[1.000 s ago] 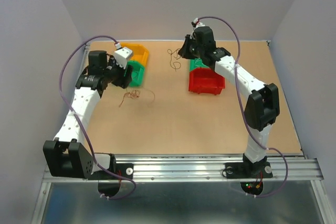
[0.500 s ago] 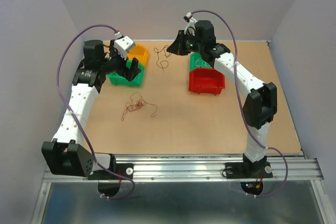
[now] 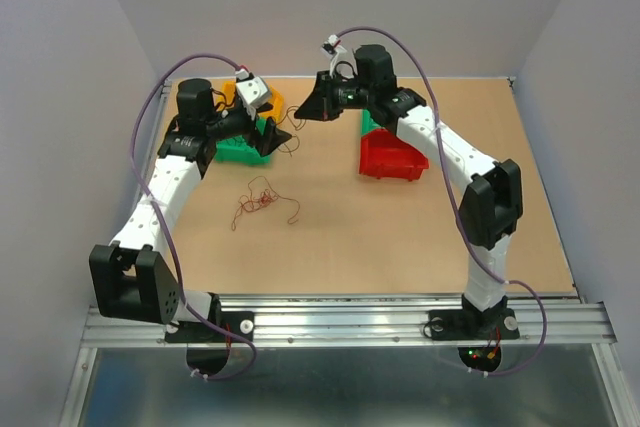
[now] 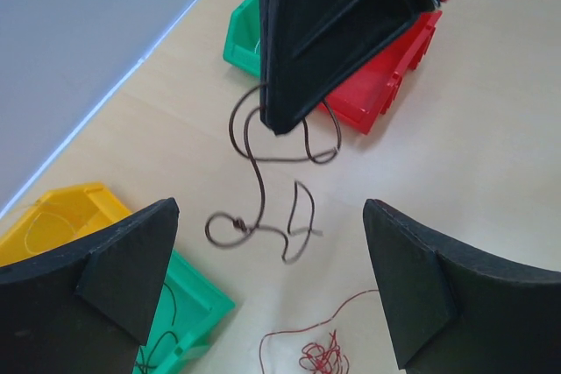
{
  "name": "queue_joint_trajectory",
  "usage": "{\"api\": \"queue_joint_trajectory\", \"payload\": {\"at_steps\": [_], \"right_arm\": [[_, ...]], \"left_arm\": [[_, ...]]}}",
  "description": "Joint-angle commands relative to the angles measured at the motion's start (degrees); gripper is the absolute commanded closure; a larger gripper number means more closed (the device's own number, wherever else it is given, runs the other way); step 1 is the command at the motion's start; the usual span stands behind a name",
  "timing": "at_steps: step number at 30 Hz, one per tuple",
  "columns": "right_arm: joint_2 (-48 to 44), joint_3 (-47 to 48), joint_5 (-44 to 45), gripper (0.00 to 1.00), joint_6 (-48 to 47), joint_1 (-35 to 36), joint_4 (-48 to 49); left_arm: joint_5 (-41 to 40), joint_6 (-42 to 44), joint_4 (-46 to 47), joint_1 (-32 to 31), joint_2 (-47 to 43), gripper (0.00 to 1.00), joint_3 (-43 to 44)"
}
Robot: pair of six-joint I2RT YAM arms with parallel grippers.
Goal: Untangle the cables
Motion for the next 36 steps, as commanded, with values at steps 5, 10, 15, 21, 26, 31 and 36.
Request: {"api": "queue_joint_trajectory", "payload": {"at_steps": [5, 10, 15, 21, 26, 31, 36], "right_arm": [[-2.56, 3.9, -3.34, 0.99, -1.23, 3.67, 3.11], [-3.6, 3.11, -3.69, 0.99, -1.58, 4.11, 3.11], [-4.93, 1.7, -3.08, 0.99, -2.45, 4.11, 3.11], [-5.11, 1.43, -2.29, 0.99, -2.63, 4.02, 3.11], [-4.93, 1.7, -2.9, 0.99, -2.19, 4.02, 3.28], [-5.1, 1.26, -3.34, 1.0, -1.84, 4.02, 3.29], [-5.98, -0.32, -2.12, 0.87, -1.75, 4.02, 3.46]], "left_arm": [[-1.43, -0.84, 4.72, -2.93, 0.73, 0.06, 3.84], [-1.52, -1.02, 4.45, -3.81, 0.64, 0.35, 3.85], [-0.38, -1.02, 3.49, -3.9, 0.2, 0.59, 3.23], [-1.25, -1.11, 3.49, -4.6, -1.12, 0.14, 1.65], [-2.48, -0.67, 2.36, -4.86, -0.68, 0.19, 1.65], [-2.31, -0.4, 2.08, -4.86, 0.02, 0.45, 2.44], [-2.13, -0.49, 1.29, -4.95, 0.29, 0.97, 3.41]]}}
